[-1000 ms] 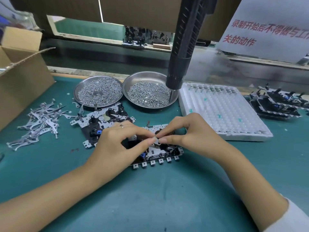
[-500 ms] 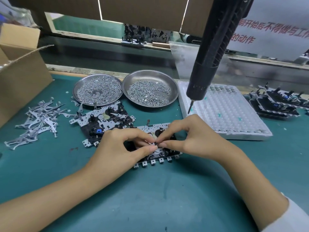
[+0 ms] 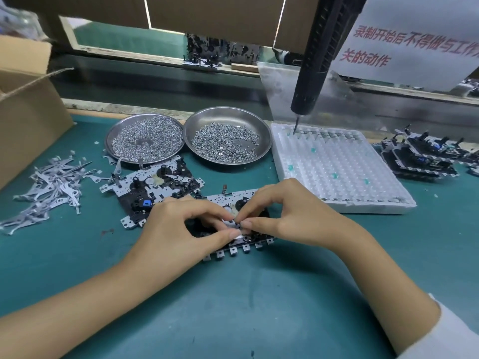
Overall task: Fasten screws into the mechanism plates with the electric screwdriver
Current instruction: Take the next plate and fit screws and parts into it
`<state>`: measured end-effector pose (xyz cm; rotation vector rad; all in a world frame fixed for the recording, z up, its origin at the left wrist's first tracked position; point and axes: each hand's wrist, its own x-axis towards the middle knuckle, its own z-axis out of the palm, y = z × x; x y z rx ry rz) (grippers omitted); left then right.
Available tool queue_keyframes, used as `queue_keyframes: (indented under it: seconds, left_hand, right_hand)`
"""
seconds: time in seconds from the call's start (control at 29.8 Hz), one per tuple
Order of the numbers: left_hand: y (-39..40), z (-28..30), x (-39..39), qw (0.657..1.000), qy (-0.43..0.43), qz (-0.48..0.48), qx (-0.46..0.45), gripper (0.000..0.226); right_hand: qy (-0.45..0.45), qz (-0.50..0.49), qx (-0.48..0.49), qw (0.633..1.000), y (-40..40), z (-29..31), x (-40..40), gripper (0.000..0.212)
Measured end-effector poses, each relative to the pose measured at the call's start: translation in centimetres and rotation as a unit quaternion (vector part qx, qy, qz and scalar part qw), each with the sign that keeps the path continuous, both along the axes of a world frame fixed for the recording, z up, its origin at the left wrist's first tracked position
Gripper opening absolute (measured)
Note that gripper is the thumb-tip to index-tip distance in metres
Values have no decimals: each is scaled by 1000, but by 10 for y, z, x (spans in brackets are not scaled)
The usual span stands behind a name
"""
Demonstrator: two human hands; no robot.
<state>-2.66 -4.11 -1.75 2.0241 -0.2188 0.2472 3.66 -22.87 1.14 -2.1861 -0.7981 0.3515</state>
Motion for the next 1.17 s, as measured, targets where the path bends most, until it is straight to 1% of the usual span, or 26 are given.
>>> queue_keyframes:
  seconds: [0.27,0.44,0.5,0.57,0.77,0.84,0.94,1.01,1.07,1.14,1.17]
  left_hand:
    - [1,1,3,998,-25,-18,49,21]
    - [3,1,6,1000,-7,-21,18,31]
    - [5,2,7,999,-11,-35,27,30]
    - [5,2,7,998,6,-53,34,28]
    - [4,1,8,997,44,-59,-8,34]
    - [4,0,8,997,44,-57,-10,33]
    - [4,3,6,998,26,-55,12,29]
    - [5,5,6,997,-26,-32,60,21]
    - [11,10,12,991,-94,25,88,12]
    - [24,20,27,984,-122,98,81,9]
    - [34,25,38,978,-122,138,97,11]
  right_hand:
    - [0,-4,0,1000,1,1,-1,21]
    - [21,-12,10,1000,0,0,-1,19]
    - [24,-8,8,1000,0,1,-1,17]
    - [25,-6,6,1000,0,1,-1,17]
    - [18,-4,2,1000,-2,1,0,14]
    - [25,-1,1,1000,-2,0,0,14]
    - [27,-1,4,1000,-2,1,-1,15]
    - [24,-1,5,1000,-1,1,0,16]
    - [24,-3,4,1000,-1,0,-1,15]
    - [24,-6,4,1000,0,-1,-2,14]
    - [21,-7,3,1000,1,-1,-2,14]
